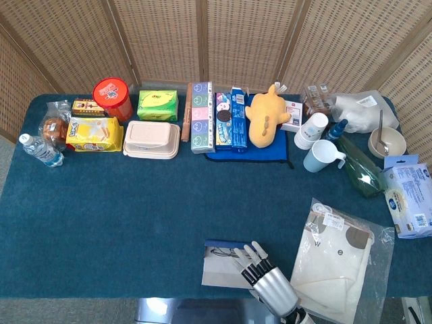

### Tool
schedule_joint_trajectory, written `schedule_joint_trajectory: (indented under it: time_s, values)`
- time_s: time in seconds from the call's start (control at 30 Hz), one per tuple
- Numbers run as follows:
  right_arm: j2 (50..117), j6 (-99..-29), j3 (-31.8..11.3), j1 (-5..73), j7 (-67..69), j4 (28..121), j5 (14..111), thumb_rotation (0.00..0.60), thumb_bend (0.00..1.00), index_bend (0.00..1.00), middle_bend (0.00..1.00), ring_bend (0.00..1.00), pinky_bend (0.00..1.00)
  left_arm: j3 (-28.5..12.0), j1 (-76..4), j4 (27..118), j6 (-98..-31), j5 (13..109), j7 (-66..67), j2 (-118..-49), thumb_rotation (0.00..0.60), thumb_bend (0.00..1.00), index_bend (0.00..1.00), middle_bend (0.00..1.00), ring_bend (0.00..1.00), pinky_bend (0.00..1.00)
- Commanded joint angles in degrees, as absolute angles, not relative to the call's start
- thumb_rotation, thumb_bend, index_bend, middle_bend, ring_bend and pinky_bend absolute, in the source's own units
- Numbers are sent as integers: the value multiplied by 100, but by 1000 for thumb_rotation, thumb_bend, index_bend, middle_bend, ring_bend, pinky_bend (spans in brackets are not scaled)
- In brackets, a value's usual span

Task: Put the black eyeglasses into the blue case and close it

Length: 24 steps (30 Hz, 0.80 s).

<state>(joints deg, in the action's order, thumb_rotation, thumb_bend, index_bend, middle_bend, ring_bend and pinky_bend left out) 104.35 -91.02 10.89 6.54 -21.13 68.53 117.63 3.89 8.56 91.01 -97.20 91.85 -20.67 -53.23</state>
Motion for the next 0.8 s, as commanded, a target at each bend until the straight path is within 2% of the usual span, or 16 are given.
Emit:
schedule_joint_trajectory:
  time_s: [0.03,0.27,0.47,0.8]
  values:
    - [10484,-9026,1014,693,-2093,6797,11675,600,93,199,103,56,108,378,851,9089,-9707,9170,-2075,-5332,600,318,0,0,0,0]
    - [10512,-8867,906,807,-2232,6911,11596,600,166,377,163,92,145,357,825,9057,-9643,9143,-2089,-5356,600,320,0,0,0,0]
    - [10414,-8660,888,895,-2488,7196,11571,600,217,481,219,130,177,354,823,9021,-9627,9144,-2113,-5378,600,319,0,0,0,0]
    - [10308,-8182,896,1033,-2959,7670,11484,600,217,622,312,191,209,352,838,8910,-9606,9119,-2202,-5423,600,318,0,0,0,0]
